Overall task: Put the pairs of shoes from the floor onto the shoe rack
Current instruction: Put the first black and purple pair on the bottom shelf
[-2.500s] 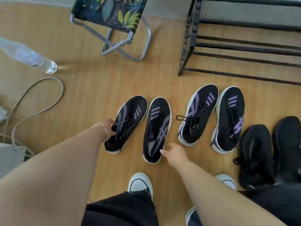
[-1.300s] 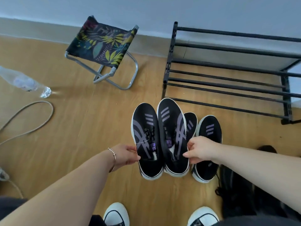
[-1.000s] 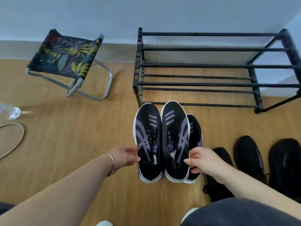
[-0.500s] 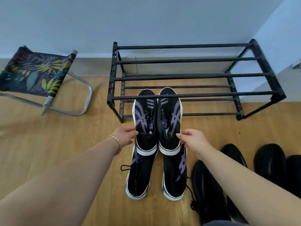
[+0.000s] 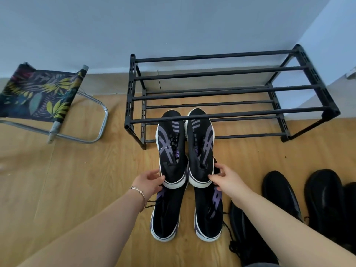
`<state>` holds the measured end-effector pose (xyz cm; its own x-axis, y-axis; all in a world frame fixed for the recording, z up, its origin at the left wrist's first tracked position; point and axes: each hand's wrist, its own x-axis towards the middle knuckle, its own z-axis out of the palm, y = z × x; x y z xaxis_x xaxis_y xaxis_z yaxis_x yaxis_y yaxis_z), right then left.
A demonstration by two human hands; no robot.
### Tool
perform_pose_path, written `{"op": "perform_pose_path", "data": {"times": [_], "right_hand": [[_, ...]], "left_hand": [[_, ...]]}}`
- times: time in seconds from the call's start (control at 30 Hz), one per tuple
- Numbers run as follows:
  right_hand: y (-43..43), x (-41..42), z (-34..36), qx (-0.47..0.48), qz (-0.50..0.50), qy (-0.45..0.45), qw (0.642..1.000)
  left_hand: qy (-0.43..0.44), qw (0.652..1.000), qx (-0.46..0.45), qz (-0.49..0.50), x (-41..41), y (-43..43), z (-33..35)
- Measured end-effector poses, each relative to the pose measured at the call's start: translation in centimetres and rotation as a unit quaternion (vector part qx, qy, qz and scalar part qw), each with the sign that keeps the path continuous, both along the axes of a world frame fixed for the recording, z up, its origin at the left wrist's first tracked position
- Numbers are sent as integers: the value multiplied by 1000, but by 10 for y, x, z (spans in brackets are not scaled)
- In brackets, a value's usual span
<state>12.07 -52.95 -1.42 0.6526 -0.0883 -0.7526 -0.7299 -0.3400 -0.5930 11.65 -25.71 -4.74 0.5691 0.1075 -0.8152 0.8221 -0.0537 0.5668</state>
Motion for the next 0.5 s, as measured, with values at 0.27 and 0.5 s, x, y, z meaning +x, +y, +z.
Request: {"op": "perform_pose_path", "data": {"times": [0.27, 0.5], "right_hand": [[9, -7, -10, 26, -120, 5, 992], [0, 17, -8, 119, -215, -8, 969]], "left_hand": [[7, 991, -58, 120, 3, -15, 7], [-20, 978, -101, 182, 16, -17, 14]]}}
